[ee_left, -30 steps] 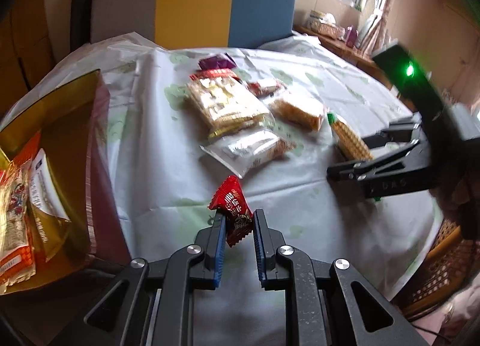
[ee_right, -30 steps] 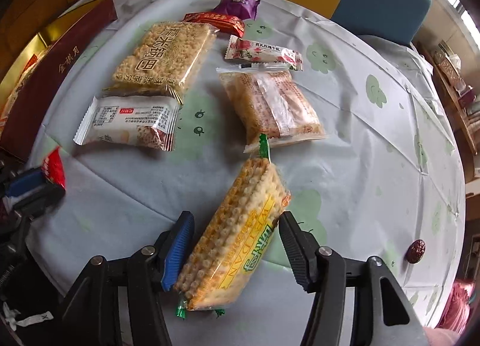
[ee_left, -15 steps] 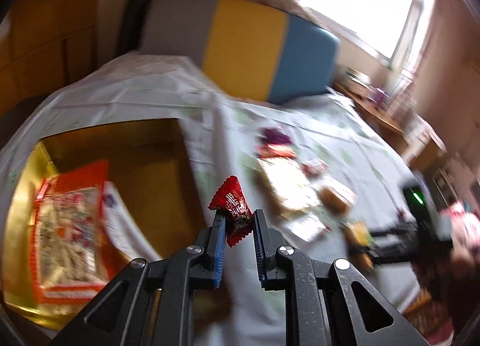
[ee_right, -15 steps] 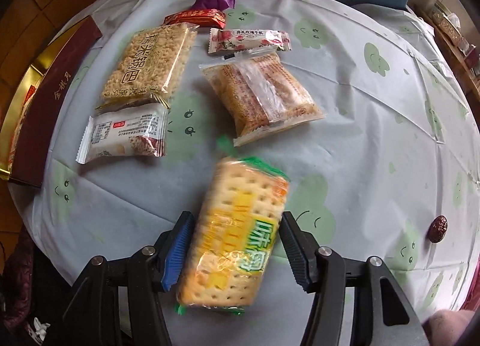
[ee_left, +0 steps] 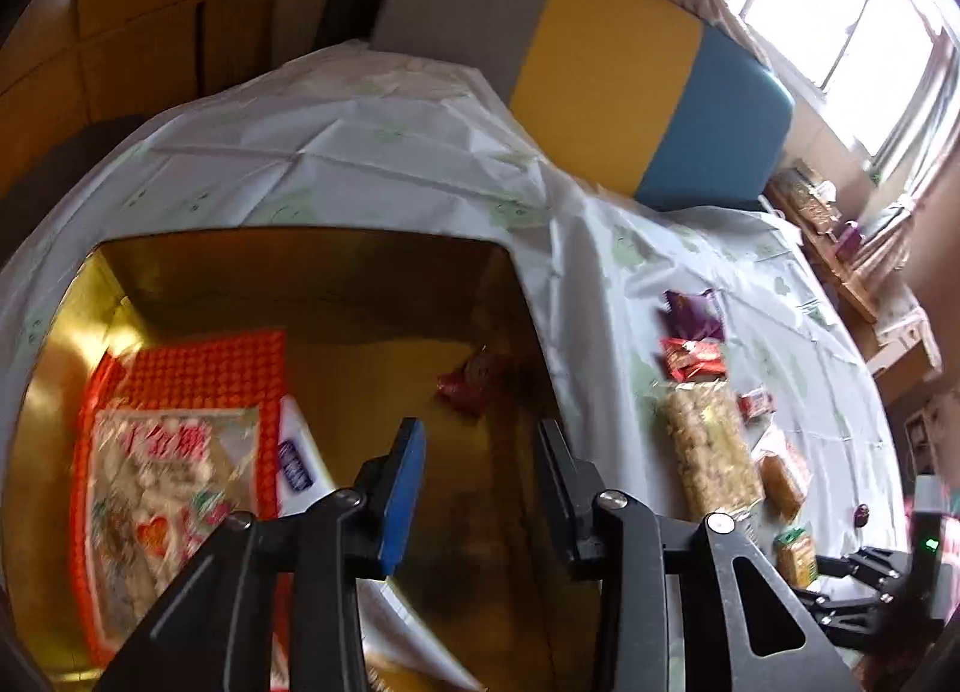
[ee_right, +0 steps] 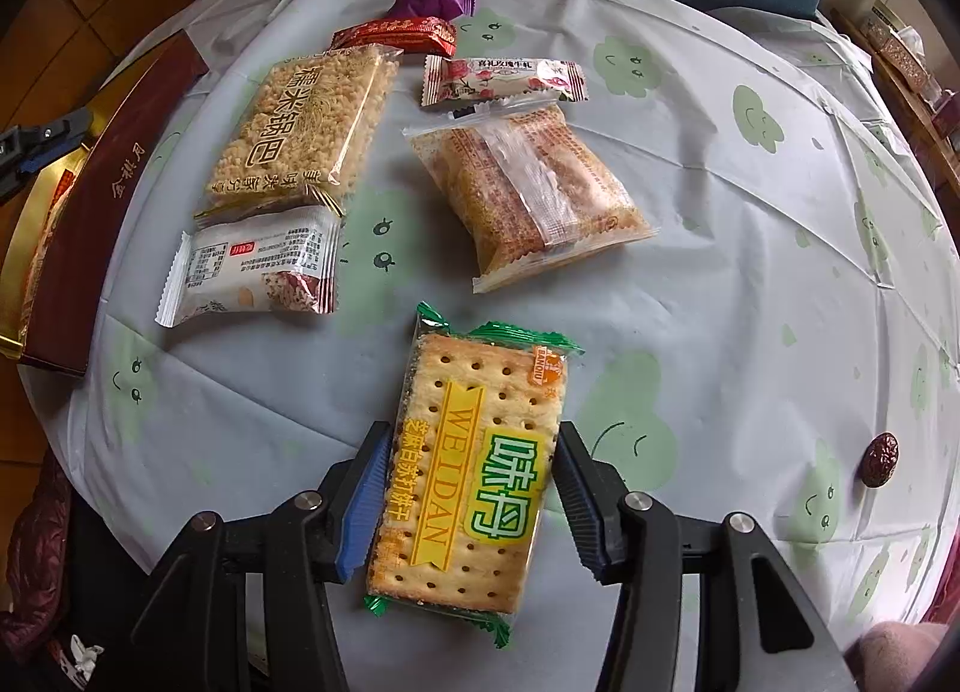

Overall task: Organize snacks
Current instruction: 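Drop the red packet in the box with left tool while right grasps yellow crackers, then carry the yellow WEIDAN cracker pack into the gold box and open the right tool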

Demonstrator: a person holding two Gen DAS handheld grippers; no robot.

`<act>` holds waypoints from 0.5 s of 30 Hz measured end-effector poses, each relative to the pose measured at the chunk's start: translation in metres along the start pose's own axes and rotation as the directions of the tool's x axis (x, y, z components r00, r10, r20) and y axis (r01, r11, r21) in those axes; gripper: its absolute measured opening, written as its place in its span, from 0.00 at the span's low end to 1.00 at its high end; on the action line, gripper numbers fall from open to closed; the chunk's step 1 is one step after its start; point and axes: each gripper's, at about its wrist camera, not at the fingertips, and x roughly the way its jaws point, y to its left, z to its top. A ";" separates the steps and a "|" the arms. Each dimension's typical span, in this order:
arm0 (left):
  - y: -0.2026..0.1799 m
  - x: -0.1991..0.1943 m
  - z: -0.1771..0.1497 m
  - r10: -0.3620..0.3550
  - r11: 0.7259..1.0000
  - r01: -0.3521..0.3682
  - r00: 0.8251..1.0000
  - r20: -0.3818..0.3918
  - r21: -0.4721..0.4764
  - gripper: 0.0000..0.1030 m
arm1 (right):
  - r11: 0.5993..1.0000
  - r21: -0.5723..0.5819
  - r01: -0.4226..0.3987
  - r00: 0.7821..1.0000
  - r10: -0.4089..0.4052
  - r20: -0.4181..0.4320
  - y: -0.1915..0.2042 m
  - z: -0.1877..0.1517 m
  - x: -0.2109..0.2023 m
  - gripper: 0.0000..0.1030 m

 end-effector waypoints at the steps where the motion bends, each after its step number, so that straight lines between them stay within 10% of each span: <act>1: 0.001 -0.004 -0.005 0.008 1.000 -0.008 1.000 0.004 0.006 0.37 | 1.000 -0.001 0.001 1.000 -0.001 -0.001 0.001 0.000 -0.001 0.52; 15: -0.013 -0.049 -0.077 0.066 0.995 -0.067 0.998 0.015 0.078 0.37 | 0.997 0.055 -0.054 0.999 0.054 -0.003 -0.008 0.003 0.001 0.53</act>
